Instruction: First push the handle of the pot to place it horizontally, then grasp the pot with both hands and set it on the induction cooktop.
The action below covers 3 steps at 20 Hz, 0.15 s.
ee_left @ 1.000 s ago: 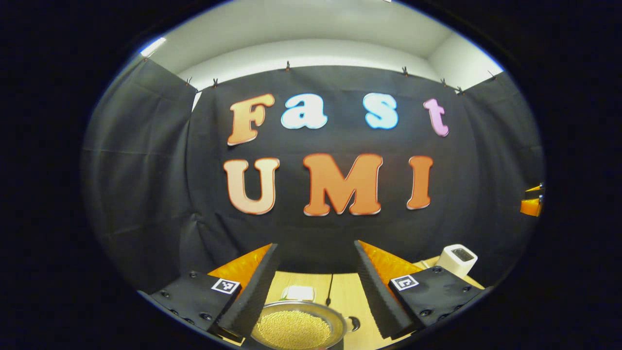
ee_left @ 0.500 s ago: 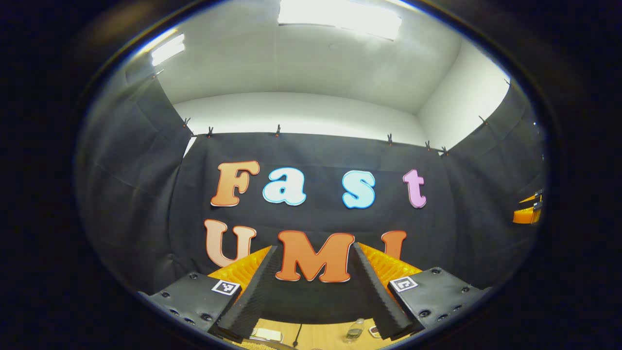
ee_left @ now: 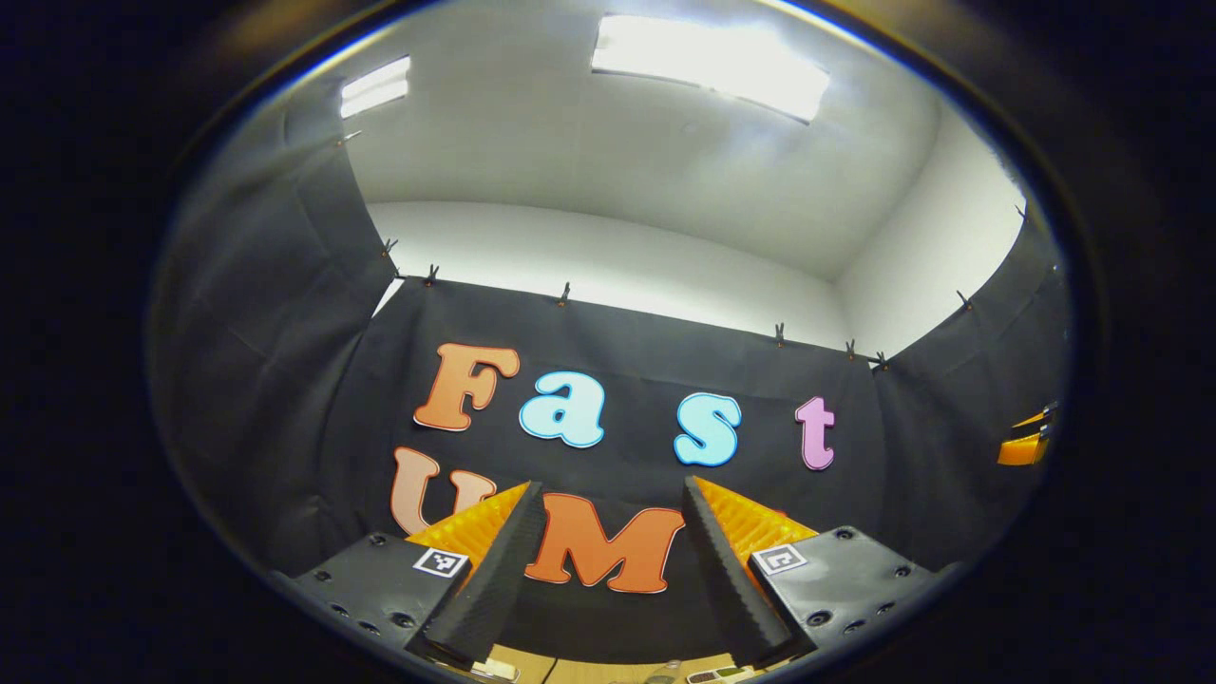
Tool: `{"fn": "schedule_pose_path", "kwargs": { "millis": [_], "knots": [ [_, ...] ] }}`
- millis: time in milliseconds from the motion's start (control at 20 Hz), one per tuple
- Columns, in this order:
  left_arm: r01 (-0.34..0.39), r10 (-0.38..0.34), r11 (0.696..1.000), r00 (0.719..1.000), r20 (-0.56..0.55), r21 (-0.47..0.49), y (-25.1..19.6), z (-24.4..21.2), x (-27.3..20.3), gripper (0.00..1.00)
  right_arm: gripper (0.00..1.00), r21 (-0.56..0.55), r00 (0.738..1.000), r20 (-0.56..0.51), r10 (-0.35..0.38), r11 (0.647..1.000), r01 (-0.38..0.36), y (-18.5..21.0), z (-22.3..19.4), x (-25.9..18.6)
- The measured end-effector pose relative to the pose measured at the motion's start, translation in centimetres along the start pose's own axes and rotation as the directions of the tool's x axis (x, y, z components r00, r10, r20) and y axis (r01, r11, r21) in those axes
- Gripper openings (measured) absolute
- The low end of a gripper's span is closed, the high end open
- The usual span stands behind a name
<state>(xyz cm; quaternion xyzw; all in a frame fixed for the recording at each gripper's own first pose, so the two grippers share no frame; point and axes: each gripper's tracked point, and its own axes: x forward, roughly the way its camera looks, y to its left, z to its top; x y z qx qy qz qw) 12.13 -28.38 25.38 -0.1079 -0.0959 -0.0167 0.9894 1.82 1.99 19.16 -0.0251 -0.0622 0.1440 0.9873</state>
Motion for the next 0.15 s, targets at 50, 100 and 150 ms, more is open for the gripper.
{"fn": "schedule_pose_path", "kwargs": {
  "millis": [50, 100, 150],
  "knots": [
    [-0.005, 0.005, 1.0, 1.0, 0.001, 0.006, 0.3, -0.01, -0.04, 0.94, 0.97, -0.003, 1.0, 0.006, -0.003, 1.0, 0.003, 0.25, 0.14, 0.11],
    [-0.007, 0.007, 1.0, 1.0, 0.004, 0.012, 0.35, 0.22, -0.26, 0.94, 0.93, -0.001, 1.0, 0.014, -0.003, 1.0, 0.004, 0.45, 0.27, 0.28],
    [-0.003, 0.002, 1.0, 1.0, 0.013, 0.013, 0.4, 0.36, -0.14, 0.94, 0.93, 0.004, 1.0, 0.023, 0.001, 1.0, -0.001, 0.77, 0.47, 0.46]
  ]
}}
